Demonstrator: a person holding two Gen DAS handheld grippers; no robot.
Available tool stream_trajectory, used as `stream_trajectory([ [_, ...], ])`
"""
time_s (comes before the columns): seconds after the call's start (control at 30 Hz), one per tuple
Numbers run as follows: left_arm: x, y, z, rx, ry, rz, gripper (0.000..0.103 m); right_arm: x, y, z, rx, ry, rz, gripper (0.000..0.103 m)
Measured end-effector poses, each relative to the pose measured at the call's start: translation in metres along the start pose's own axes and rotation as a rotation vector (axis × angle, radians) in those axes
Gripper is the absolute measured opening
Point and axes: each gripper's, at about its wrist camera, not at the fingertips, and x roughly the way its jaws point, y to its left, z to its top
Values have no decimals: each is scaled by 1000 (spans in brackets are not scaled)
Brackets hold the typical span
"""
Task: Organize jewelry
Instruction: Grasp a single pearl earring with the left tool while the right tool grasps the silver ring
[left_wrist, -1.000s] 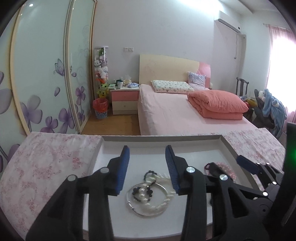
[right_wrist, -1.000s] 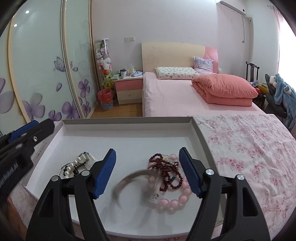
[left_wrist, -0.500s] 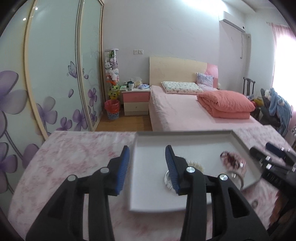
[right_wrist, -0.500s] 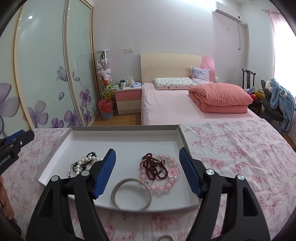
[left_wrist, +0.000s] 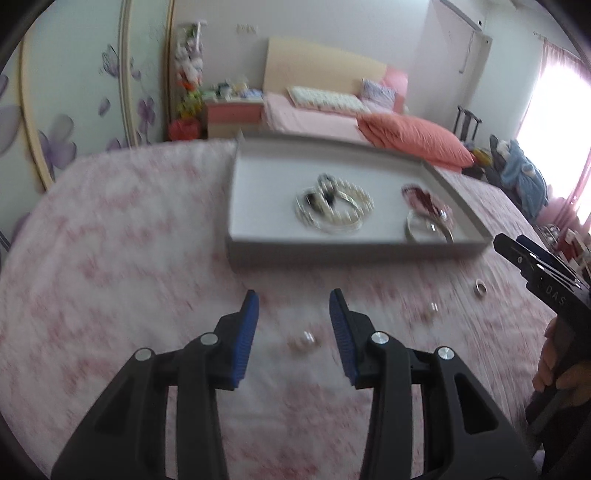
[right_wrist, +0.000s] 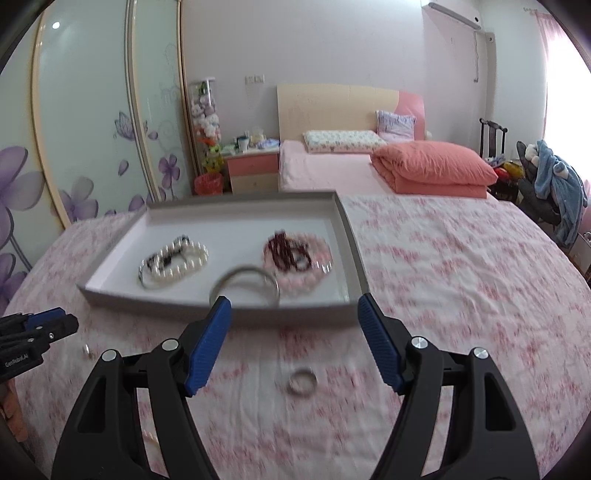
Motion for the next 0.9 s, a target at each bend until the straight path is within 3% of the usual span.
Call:
stream_trajectory([
  [0.17,13,-15,-11,41,44,6,39,-5,-10,-15,-4,42,-9,71],
  [0.5,27,-21,-10,74,56,70,17,-5,-23,-40,1,134,-27,71],
  [0.9,21,-5,-12,67,48,118,17,-3,-21,-44,-11,165,-17,71],
])
